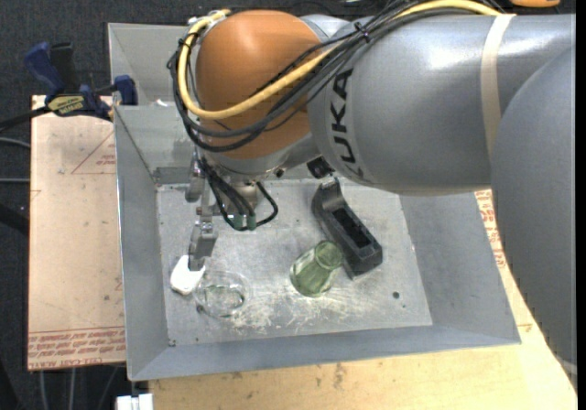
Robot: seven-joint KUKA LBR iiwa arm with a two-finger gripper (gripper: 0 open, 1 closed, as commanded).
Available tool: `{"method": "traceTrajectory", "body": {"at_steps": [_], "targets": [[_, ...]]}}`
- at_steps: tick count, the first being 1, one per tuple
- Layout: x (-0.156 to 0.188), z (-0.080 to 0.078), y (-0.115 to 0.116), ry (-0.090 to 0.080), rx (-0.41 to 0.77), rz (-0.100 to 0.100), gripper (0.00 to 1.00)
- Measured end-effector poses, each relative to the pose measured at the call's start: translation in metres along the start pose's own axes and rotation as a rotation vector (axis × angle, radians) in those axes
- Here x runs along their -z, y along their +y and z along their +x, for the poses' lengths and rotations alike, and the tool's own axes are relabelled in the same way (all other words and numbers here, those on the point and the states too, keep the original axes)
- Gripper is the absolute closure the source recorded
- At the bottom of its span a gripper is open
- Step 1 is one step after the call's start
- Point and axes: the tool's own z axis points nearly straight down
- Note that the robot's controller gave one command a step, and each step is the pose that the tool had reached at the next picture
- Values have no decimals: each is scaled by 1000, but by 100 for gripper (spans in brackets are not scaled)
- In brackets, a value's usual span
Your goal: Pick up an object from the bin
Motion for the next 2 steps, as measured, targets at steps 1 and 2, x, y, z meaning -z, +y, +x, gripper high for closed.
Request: {"method": "traceTrajectory", "body": {"at_steps": [1,2], "targets": [[4,-2,-1,-7,-4,-1,0],[-31,21,-11,-15,120,-4,0]]}}
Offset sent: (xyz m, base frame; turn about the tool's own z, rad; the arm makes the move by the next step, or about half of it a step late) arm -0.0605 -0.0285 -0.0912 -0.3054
